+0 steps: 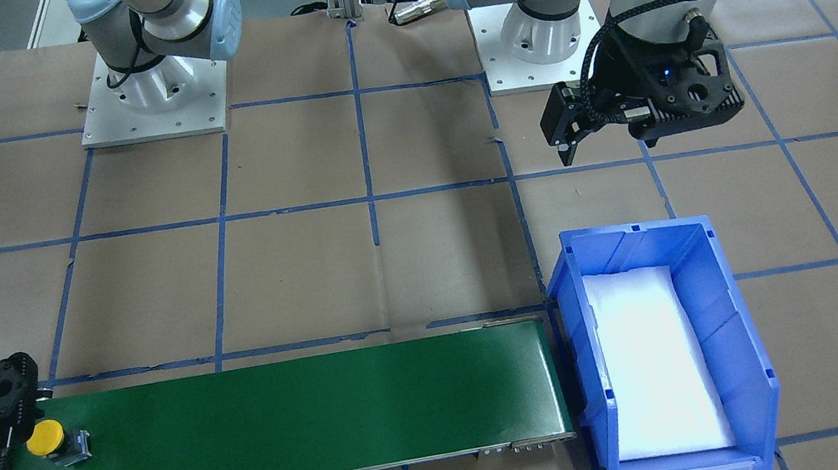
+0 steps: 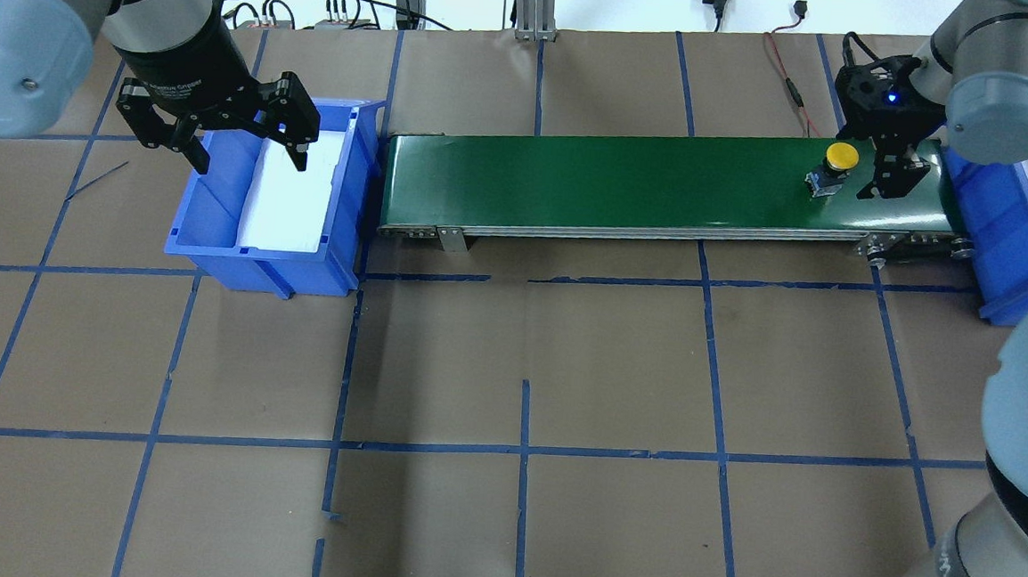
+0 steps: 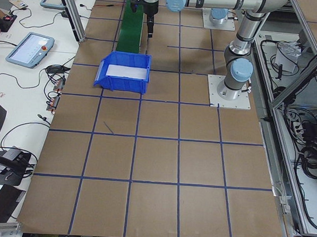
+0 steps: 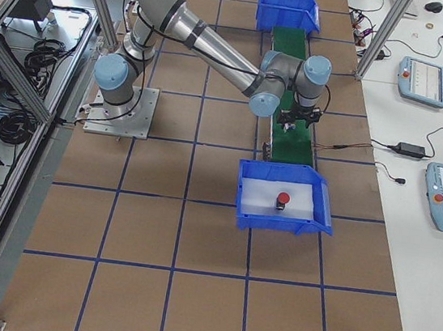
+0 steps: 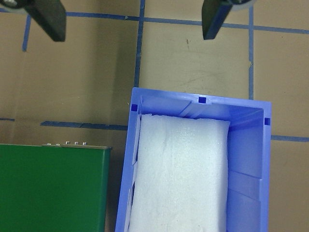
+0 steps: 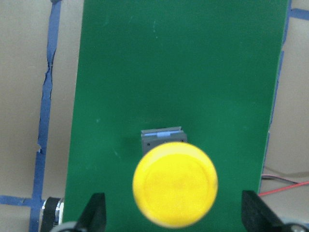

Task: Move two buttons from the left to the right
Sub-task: 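Move the right gripper back over the yellow button on the belt, then lower the right gripper and grasp the yellow button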

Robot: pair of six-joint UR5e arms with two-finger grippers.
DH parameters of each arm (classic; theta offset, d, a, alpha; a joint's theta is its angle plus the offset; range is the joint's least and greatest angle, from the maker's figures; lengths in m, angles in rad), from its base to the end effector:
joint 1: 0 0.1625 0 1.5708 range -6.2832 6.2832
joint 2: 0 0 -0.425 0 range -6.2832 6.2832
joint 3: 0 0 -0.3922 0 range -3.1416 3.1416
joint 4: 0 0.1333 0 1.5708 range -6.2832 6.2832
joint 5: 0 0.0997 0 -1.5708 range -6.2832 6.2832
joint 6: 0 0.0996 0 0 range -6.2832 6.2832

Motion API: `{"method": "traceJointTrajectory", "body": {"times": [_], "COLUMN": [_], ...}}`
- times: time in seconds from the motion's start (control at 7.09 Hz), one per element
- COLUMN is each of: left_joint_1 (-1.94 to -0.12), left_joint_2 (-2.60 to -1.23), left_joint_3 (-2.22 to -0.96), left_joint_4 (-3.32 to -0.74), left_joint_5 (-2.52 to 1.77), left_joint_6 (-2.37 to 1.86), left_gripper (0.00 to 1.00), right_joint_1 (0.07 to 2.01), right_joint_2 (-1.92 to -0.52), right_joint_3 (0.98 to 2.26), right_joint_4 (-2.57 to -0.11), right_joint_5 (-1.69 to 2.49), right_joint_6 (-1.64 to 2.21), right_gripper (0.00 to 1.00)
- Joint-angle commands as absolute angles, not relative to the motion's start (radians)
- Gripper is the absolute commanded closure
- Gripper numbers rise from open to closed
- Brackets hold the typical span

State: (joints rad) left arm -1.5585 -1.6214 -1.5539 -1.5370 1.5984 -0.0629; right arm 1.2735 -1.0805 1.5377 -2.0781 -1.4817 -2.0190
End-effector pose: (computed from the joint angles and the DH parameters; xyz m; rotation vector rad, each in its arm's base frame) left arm -0.1242 -0.5147 0.4742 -0.1171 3.1118 -0.0012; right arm -0.0564 -0.6694 0.2702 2.3741 -2.0358 0.1591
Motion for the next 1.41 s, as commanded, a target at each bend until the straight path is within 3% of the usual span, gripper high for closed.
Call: {"method": "traceJointTrajectory", "body": {"times": [0.0,0.56,0.71,1.13,1.27], "left_joint_1": [-1.56,-1.562,-1.562,-1.562,-1.562], "left_joint_2": [-1.621,-1.621,-1.621,-1.621,-1.621], "left_joint_3": [-1.554,-1.554,-1.554,-1.554,-1.554], "left_joint_4": [-1.537,-1.539,-1.539,-1.539,-1.537], "left_joint_5": [1.598,1.597,1.597,1.597,1.597], "left_joint_6": [-0.063,-0.063,-0.063,-0.063,-0.063], "left_gripper": [0.0,0.0,0.0,0.0,0.0], "right_joint_1": [1.298,1.298,1.298,1.296,1.287], "right_joint_2": [-1.077,-1.058,-1.055,-1.054,-1.083], "right_joint_3": [1.542,1.543,1.545,1.543,1.522], "right_joint_4": [-2.091,-2.148,-2.149,-2.146,-2.111], "right_joint_5": [-1.489,-1.542,-1.542,-1.555,-1.557], "right_joint_6": [-2.017,-2.014,-2.016,-2.019,-2.013], "right_gripper": [0.0,0.06,0.18,0.94,0.99]}}
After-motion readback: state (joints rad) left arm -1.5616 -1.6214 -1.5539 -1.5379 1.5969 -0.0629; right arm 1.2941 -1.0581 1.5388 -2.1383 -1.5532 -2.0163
